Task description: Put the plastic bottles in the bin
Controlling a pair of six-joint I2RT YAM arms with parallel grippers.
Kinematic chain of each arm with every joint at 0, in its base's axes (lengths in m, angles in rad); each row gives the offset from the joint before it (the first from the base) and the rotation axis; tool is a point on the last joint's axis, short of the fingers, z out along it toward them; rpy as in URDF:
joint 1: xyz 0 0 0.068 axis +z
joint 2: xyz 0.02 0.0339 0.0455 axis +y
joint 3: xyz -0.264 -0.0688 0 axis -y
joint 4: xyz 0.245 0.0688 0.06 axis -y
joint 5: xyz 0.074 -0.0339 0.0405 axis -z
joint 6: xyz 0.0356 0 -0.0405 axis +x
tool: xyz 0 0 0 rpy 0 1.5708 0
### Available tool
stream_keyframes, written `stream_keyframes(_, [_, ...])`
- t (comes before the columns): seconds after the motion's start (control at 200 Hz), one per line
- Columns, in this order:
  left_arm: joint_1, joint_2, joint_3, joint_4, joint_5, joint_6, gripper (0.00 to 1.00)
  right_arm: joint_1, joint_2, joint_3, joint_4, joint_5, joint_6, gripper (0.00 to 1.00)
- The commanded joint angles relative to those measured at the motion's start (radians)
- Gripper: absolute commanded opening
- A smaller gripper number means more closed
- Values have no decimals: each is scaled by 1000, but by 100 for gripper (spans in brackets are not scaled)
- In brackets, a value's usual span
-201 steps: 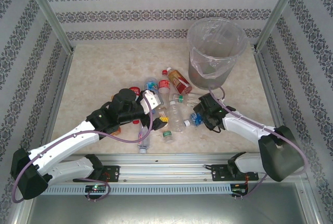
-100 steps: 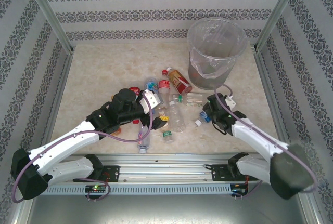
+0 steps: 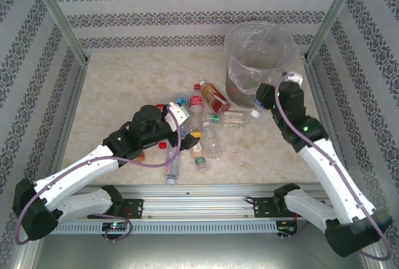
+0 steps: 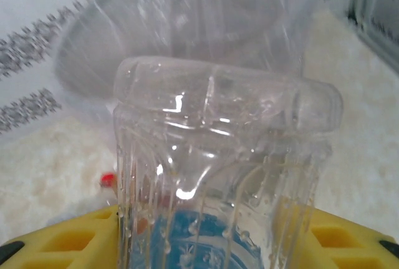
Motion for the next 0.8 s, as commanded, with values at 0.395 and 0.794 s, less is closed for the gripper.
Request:
stream_keyframes(0.395, [25,-20,28,31,-149,-85,100,-173,630,742,-106,-218,-274,58])
stream_keyframes(0.794, [26,-68,18,-44,-292,-240,100,-237,772,886,-183,-282,-331,98])
